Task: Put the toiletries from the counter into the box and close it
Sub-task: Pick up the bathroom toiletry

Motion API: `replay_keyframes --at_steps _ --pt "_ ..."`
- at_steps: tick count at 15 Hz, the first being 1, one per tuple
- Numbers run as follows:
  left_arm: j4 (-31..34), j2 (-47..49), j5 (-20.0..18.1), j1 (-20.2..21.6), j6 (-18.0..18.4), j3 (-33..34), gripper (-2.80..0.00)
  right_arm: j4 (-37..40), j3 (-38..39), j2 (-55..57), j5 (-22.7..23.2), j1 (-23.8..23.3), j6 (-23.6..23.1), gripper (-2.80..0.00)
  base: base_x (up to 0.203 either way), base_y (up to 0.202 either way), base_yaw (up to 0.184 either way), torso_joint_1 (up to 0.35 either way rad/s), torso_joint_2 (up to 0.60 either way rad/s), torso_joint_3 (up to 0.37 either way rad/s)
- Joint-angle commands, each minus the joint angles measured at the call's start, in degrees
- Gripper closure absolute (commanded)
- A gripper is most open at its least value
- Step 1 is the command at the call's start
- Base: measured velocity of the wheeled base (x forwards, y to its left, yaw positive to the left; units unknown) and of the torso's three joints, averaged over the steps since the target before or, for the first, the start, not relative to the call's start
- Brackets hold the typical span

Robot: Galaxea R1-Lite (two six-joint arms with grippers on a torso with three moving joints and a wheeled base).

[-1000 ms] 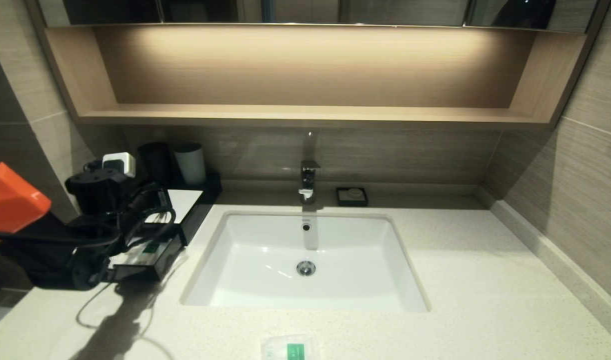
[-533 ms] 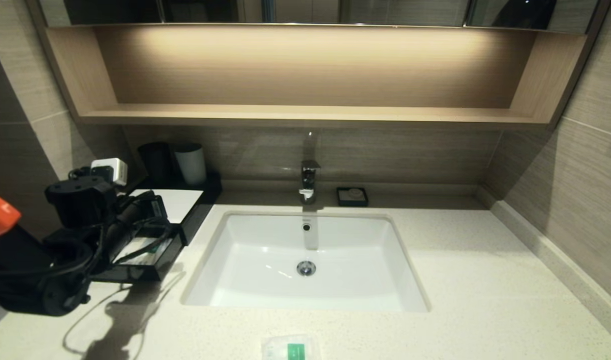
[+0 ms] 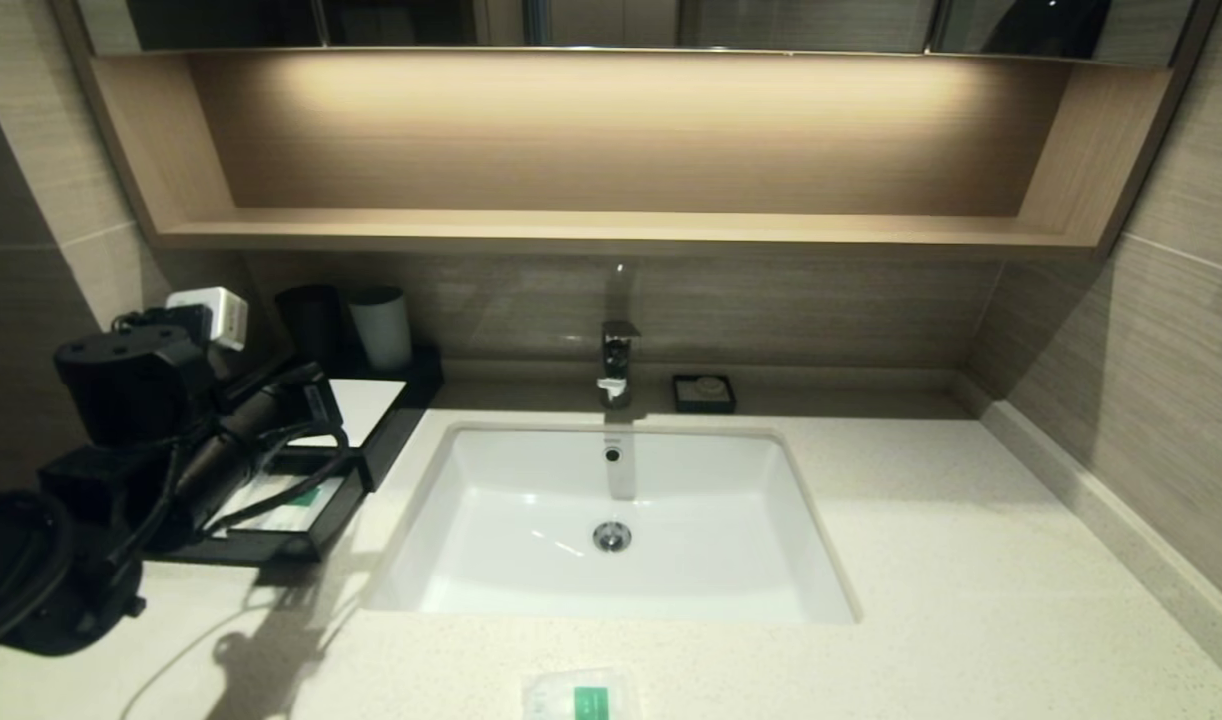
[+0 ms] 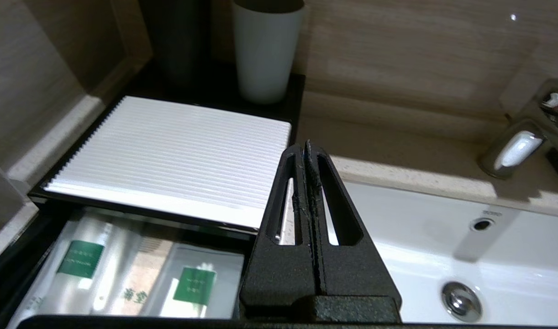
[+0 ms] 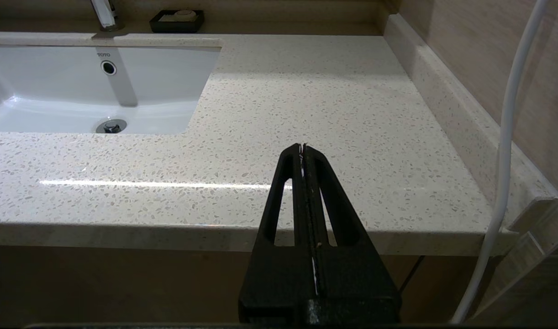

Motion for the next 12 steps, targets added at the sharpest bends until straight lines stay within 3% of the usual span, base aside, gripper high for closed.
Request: replay_keyframes --at_steps 1,12 --pt "0.19 -2.01 0.3 -2.64 -0.59 0.47 0.0 -0.01 0.09 0.02 0.04 0.01 -0.02 0.0 0.0 0.0 0.0 0.0 0.0 0.0" --pt "5.96 -3.69 2.92 -6.51 -0.94 0.59 0.0 -0.01 0.09 0.05 0.0 0.01 -0.02 0.0 0.0 0.0 0.0 0.0 0.0 0.0"
